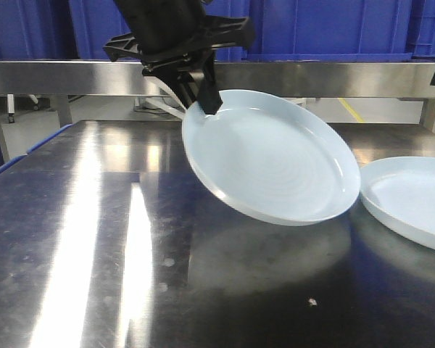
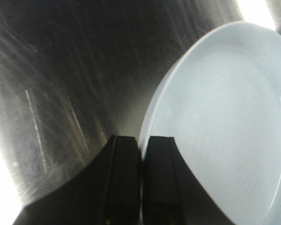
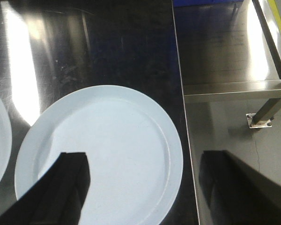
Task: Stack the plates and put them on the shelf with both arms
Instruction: 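Grip the plate rim with the left gripper and lift it, then carry the plate toward the table center and set it down, then move the right gripper to the rim of the other white plate, then lift the plate with the right gripper and lower it onto the centered plate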
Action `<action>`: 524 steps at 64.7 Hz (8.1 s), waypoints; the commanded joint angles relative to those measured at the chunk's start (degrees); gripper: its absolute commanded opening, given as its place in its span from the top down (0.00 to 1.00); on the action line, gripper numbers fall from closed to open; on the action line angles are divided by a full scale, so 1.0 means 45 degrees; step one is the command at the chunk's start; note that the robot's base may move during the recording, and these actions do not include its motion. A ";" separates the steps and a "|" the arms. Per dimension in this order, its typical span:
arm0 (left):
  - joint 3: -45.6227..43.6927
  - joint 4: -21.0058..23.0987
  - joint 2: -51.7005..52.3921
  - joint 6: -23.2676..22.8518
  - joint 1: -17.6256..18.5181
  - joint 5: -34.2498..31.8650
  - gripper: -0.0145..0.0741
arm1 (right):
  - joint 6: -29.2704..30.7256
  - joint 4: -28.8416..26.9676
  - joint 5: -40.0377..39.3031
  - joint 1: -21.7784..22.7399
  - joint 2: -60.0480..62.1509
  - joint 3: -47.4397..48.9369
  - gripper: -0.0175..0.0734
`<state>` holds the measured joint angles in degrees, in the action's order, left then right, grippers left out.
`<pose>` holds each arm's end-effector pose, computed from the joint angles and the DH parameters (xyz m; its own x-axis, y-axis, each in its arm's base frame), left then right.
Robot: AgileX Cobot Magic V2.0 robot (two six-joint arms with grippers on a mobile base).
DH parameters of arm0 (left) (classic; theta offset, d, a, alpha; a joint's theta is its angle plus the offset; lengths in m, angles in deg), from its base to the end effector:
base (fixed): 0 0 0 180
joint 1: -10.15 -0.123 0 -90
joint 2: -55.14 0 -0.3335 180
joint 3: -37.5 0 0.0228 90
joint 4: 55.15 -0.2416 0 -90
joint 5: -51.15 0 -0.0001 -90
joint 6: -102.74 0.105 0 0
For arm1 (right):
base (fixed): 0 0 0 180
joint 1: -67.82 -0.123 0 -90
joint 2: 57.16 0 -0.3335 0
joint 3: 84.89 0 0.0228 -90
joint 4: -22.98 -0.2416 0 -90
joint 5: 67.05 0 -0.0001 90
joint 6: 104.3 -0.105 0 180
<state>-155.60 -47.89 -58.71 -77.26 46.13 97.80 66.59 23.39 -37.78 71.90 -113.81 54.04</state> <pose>0.3448 -0.2622 0.3174 -0.7319 0.4241 -0.5334 0.5637 0.8166 -0.1242 0.1426 -0.0105 0.3285 -0.5819 0.1941 -0.7898 0.1644 0.9791 0.1195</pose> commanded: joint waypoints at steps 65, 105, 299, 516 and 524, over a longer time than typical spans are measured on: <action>-0.0289 -0.1287 0.0697 -0.0653 -0.0560 -0.0717 0.72 | 0.0105 0.0037 -0.0749 0.0006 0.0071 0.0465 0.16; -0.0271 -0.1377 0.0268 -0.0653 -0.0615 -0.0282 0.43 | 0.0105 0.0037 -0.0699 0.0006 0.0071 0.0465 0.16; 1.5123 -0.1886 1.5980 -0.1681 -0.4022 -0.8600 0.74 | 0.0105 0.0037 -0.0640 0.0006 0.0071 0.0465 0.40; 1.5123 -0.1886 1.5980 -0.1681 -0.4022 -0.8623 0.74 | 0.0105 -0.1261 0.0076 -0.0438 -0.4783 0.5223 0.75; 1.5123 -0.1886 1.5980 -0.1681 -0.4022 -0.8623 0.74 | 0.0105 -0.1261 -0.0292 -0.2204 -0.5114 0.5389 0.75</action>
<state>-85.78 -56.36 13.03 -84.46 28.17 63.39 66.59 18.45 -34.58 66.47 -137.29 75.66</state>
